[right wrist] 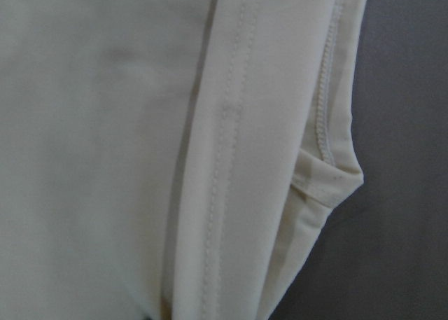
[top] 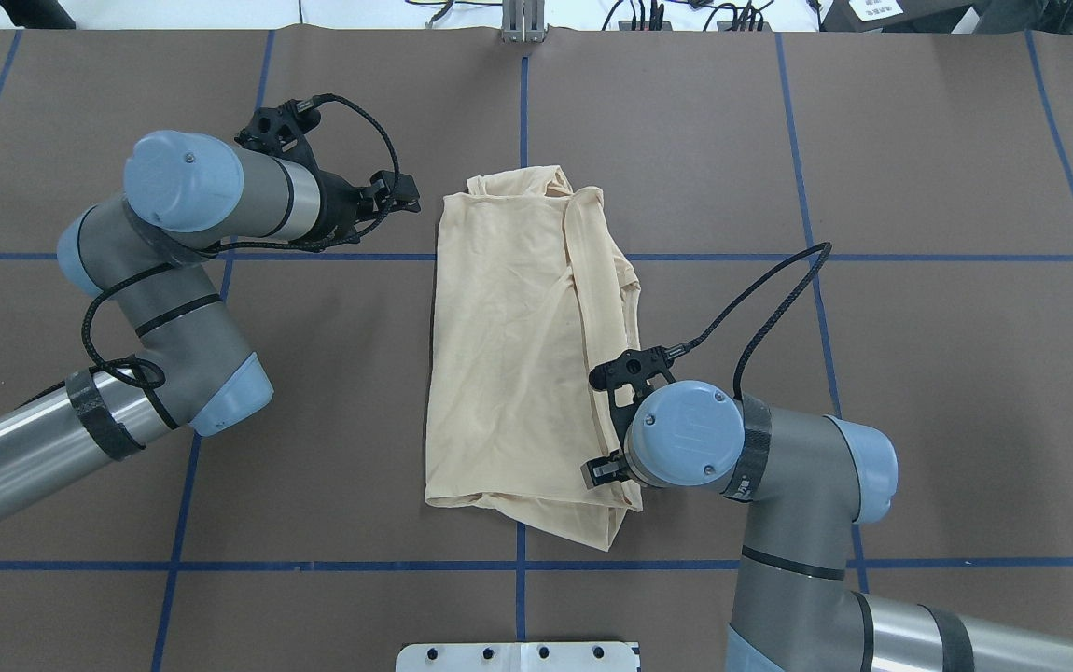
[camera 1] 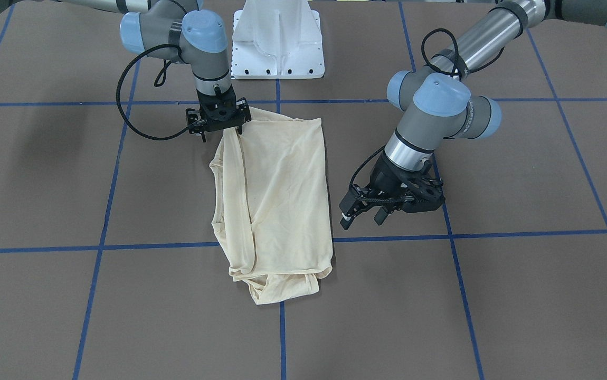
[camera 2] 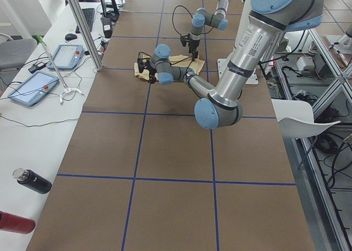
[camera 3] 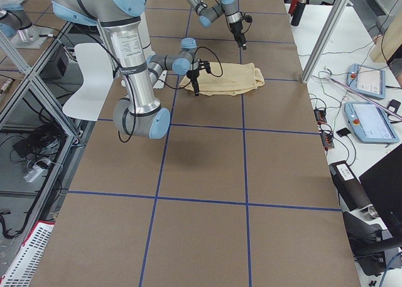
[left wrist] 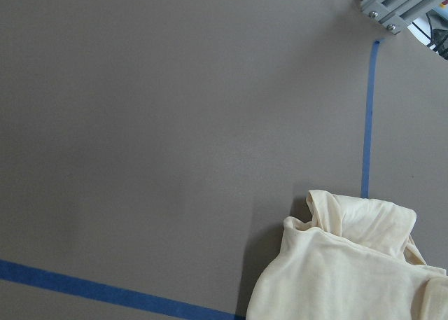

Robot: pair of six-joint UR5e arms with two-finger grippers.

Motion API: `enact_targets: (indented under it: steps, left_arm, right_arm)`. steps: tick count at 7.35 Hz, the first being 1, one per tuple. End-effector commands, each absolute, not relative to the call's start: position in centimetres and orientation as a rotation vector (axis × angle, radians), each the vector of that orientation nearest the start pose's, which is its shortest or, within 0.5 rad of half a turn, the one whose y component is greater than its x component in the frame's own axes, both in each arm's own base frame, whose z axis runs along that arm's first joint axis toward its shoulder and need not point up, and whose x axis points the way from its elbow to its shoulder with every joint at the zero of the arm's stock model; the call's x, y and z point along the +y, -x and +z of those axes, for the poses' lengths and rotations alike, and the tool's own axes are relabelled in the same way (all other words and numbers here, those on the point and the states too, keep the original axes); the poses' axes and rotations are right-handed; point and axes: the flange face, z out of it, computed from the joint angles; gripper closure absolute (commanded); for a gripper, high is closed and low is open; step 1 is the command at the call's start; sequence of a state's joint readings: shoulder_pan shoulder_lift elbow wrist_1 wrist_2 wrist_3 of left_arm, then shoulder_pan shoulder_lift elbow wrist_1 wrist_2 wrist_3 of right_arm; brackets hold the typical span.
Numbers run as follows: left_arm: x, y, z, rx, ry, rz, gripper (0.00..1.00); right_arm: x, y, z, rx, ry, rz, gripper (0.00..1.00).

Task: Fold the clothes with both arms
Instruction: 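Move the right gripper to the shirt's side edge nearest it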

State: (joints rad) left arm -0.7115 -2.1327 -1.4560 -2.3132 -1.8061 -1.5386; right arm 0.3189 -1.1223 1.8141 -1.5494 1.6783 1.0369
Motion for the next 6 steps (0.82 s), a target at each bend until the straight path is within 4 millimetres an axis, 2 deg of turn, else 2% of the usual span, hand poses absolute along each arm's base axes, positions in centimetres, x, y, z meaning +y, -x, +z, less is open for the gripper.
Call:
enact_targets:
  steps: [1,3,6]
  left_arm:
    - [-54.4,-46.5,29.5,1.189,-0.24,-0.454,0.0]
    - [-54.3,-46.6,29.5,1.189,-0.239,-0.453,0.0]
    - [-54.4,-46.6,29.3,1.193,-0.238,-0.452,0.0]
  right_arm:
    - [-31.8,55.1,31.3,-0.663,-0.198,-0.252,0.0]
    - [-32.7,54.2,31.5,-0.66,-0.205,-0.254,0.0]
    - [-34.1,52.4,34.2,-0.615,-0.207,-0.263,0.0]
